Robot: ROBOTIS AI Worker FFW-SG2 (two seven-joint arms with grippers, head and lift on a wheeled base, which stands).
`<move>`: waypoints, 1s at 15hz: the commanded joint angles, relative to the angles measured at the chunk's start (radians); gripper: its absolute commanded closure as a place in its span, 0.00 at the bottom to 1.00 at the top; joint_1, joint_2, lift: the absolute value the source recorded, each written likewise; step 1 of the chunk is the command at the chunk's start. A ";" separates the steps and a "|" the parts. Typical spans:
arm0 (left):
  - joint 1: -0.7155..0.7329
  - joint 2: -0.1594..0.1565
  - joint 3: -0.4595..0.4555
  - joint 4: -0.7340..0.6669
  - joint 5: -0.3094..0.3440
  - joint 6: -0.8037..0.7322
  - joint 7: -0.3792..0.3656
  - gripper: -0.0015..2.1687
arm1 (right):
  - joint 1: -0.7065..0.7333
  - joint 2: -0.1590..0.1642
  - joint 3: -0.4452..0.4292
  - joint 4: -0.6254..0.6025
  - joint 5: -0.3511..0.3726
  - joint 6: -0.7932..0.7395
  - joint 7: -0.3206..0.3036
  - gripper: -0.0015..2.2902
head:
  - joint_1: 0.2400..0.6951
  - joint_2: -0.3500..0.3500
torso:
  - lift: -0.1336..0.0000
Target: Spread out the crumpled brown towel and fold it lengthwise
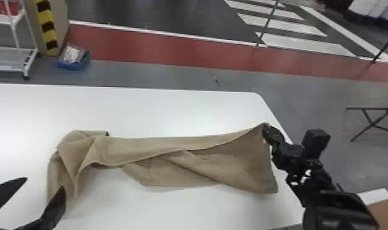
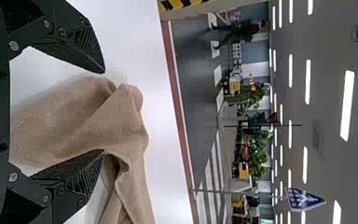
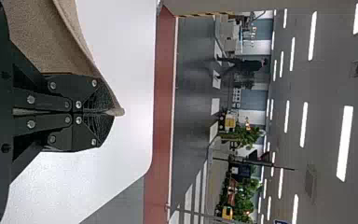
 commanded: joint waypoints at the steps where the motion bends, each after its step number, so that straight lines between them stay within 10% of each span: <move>1: 0.027 0.004 -0.004 0.006 0.012 0.010 -0.029 0.16 | 0.004 0.001 -0.005 0.000 -0.002 -0.005 0.003 0.67 | 1.00 0.04 | 0.07; 15: -0.035 -0.013 -0.039 0.163 -0.020 0.050 -0.047 0.24 | 0.007 0.003 0.000 0.001 -0.021 -0.033 0.009 0.67 | 1.00 0.01 | 0.07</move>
